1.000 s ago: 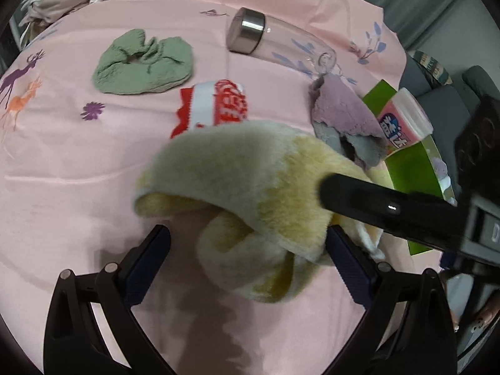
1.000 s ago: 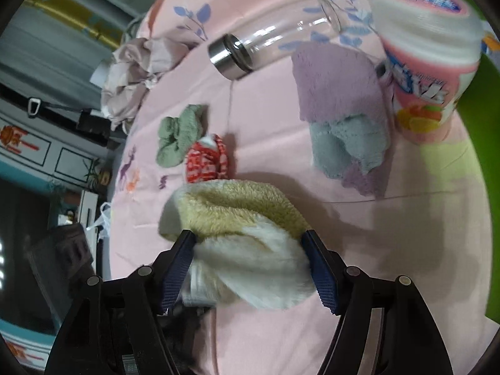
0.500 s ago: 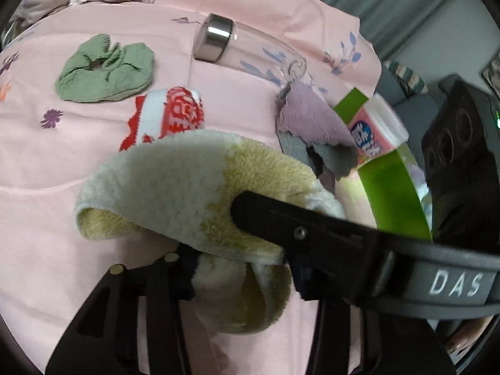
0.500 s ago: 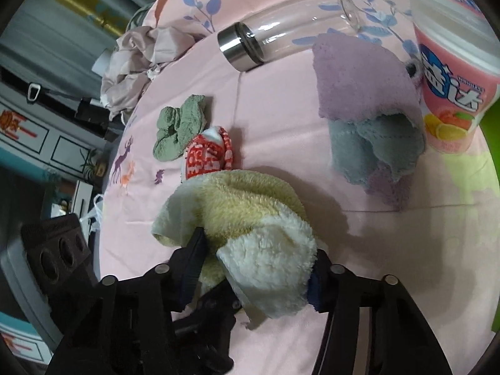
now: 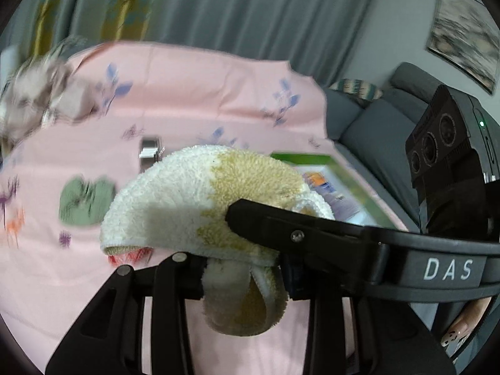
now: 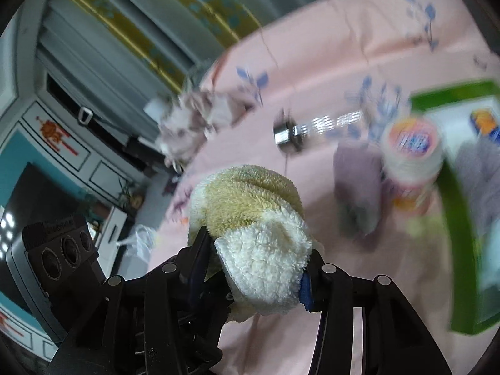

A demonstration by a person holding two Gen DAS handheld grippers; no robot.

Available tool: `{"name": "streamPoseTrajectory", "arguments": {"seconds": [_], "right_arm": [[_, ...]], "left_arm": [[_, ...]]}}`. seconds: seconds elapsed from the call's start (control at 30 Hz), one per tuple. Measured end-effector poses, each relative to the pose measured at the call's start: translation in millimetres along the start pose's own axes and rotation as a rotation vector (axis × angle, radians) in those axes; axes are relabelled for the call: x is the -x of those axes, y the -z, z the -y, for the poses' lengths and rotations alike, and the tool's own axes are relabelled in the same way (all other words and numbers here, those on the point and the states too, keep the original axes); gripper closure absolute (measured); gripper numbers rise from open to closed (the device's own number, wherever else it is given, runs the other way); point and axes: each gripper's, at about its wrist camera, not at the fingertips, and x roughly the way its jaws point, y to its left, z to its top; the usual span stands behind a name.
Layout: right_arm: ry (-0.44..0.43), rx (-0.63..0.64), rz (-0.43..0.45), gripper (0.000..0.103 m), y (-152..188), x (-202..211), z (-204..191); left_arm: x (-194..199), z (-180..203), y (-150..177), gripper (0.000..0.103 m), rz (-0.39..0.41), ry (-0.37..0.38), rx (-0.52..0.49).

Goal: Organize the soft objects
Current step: 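Carry the folded towel with the right gripper over the green box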

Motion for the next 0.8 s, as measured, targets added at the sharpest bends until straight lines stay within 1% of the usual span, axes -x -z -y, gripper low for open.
{"name": "streamPoseTrajectory", "arguments": {"seconds": [0.07,0.2,0.33,0.43,0.57,0.7,0.8], "right_arm": [[0.002,0.019,0.05,0.053,-10,23,-2],[0.014,0.042,0.156,0.053,-31,67,-4],[0.037,0.062,0.239,0.053,-50,91,-1],[0.042,0.057,0.277,0.053,-59,100,15],[0.036,-0.029,0.297,0.053,-61,102,56],[0.065,-0.155,0.298,0.053,-62,100,100],[0.079,-0.229,0.309,0.053,-60,100,125]], "left_arm": [[6,20,-16,0.071,0.031,0.017,-0.054],[14,50,-41,0.071,0.096,0.056,-0.111],[10,70,-62,0.071,0.137,0.089,-0.143],[-4,84,-72,0.071,0.147,0.096,-0.179],[-44,101,-74,0.071,0.089,0.105,-0.207],[-81,112,-74,0.07,0.007,0.131,-0.197],[-107,122,-72,0.07,-0.046,0.145,-0.202]]}}
